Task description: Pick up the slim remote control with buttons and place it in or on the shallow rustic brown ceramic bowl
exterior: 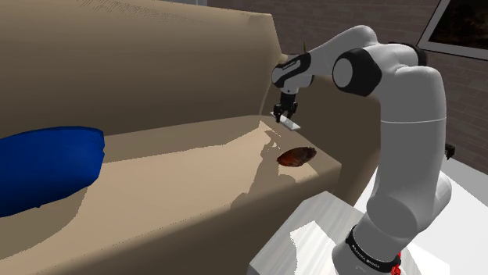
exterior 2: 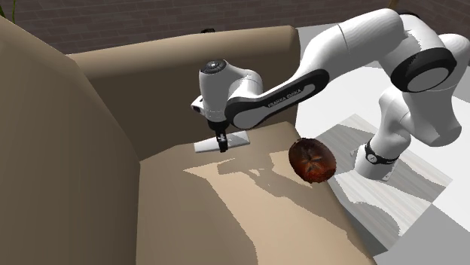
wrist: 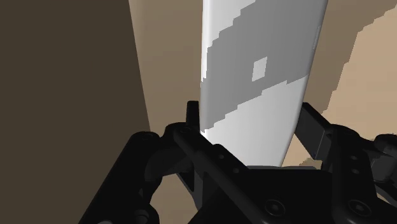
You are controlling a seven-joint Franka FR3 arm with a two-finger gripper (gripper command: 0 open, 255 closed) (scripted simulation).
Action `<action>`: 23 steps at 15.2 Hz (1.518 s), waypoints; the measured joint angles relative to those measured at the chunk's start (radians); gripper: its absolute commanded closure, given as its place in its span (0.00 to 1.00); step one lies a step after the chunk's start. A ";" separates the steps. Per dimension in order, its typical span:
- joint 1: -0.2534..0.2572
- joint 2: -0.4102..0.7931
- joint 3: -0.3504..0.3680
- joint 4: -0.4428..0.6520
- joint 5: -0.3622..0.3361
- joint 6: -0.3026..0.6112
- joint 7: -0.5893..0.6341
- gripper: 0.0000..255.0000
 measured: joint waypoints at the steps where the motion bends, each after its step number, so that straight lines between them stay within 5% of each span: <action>1: 0.000 -0.006 -0.001 0.007 -0.002 -0.012 0.001 1.00; 20: 0.003 -0.077 -0.017 0.159 -0.033 -0.232 0.017 1.00; 23: 0.032 -0.164 -0.021 0.044 -0.062 -0.200 0.040 1.00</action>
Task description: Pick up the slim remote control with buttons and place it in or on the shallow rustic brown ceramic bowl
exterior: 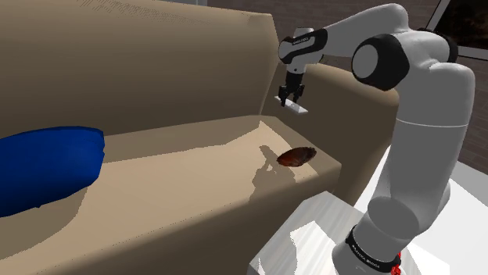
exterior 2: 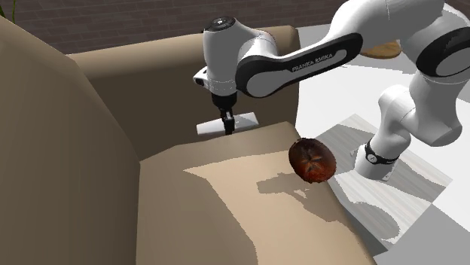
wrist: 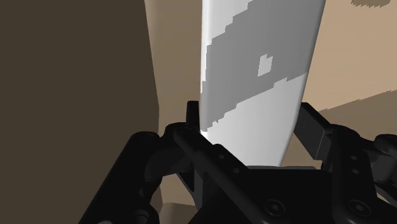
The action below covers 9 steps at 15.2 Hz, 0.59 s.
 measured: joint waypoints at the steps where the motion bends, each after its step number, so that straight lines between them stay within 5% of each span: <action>1: 0.017 -0.050 -0.001 -0.064 -0.018 0.017 0.016 1.00; 9: 0.083 -0.383 0.024 -0.458 -0.144 0.096 0.146 1.00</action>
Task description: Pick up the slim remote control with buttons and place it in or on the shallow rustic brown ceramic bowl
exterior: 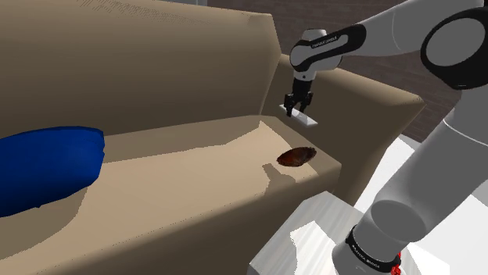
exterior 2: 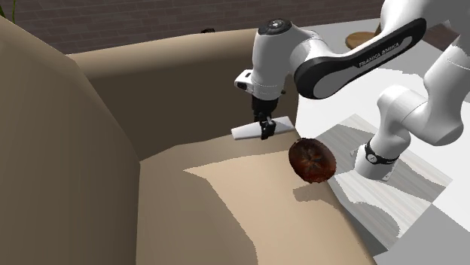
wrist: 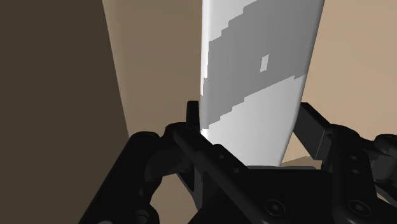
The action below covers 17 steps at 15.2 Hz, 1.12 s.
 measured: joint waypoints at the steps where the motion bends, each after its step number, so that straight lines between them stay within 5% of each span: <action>1: 0.005 -0.036 0.009 -0.040 -0.012 0.006 0.020 1.00; 14: 0.019 -0.563 0.164 -0.499 -0.080 -0.069 0.242 1.00; 17: 0.019 -0.597 0.175 -0.553 -0.080 -0.050 0.258 1.00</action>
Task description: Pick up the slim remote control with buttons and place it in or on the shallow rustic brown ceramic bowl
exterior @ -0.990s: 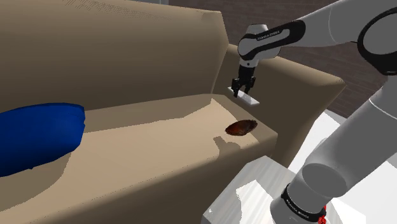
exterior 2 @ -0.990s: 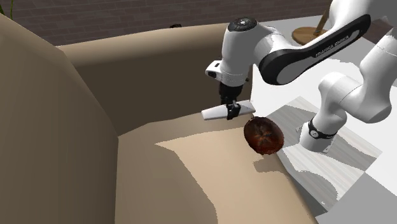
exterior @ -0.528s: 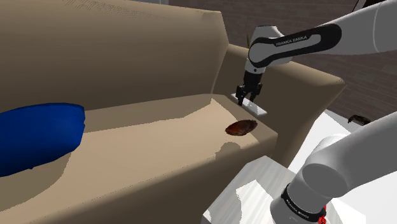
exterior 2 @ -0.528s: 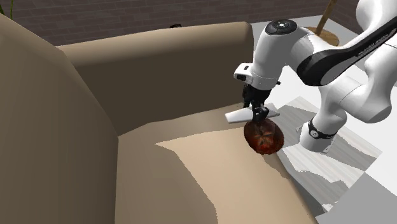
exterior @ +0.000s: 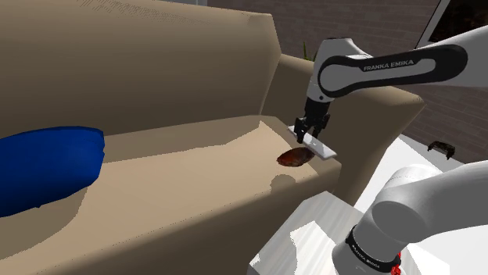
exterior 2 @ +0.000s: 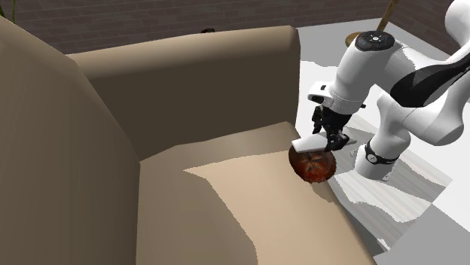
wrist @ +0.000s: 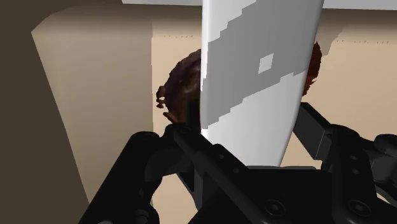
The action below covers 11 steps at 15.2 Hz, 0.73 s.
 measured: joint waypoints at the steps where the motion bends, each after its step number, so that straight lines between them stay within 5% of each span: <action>1: 0.000 0.002 -0.001 -0.013 -0.001 0.015 0.001 1.00; 11: -0.004 0.056 -0.015 -0.118 -0.015 0.174 0.008 1.00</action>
